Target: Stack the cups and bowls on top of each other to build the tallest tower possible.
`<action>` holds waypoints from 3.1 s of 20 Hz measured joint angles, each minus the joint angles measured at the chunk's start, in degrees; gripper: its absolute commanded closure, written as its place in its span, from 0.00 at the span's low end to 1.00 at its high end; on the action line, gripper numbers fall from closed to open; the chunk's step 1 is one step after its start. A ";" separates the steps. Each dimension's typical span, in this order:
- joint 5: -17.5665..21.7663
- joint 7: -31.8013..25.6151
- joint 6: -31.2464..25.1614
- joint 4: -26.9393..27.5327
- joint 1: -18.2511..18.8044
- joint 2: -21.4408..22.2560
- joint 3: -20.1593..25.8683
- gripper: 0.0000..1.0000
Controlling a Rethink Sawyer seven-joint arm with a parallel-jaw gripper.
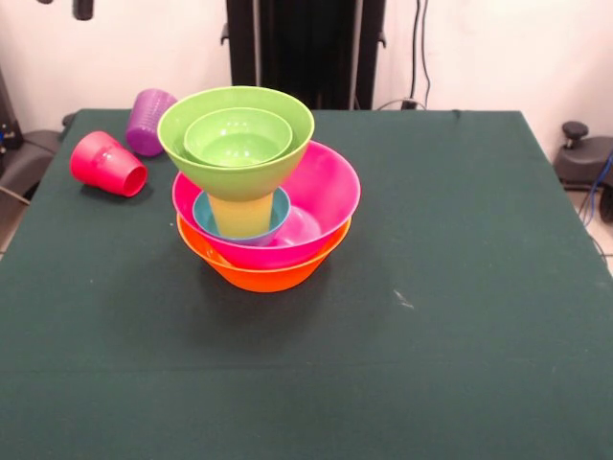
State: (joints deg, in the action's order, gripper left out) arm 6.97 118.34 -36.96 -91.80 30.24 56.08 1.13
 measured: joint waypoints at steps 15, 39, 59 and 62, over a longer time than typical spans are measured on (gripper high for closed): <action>1.84 0.00 1.99 -2.33 5.36 -0.01 4.43 0.00; 6.54 0.00 10.56 -9.85 11.74 -3.18 11.33 0.00; 10.05 0.00 15.58 -11.62 14.41 -7.46 14.69 0.00; 10.05 0.00 16.29 -11.78 14.74 -8.35 14.85 0.00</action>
State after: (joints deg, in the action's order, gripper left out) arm 17.02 118.34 -20.68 -103.58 44.97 47.73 15.98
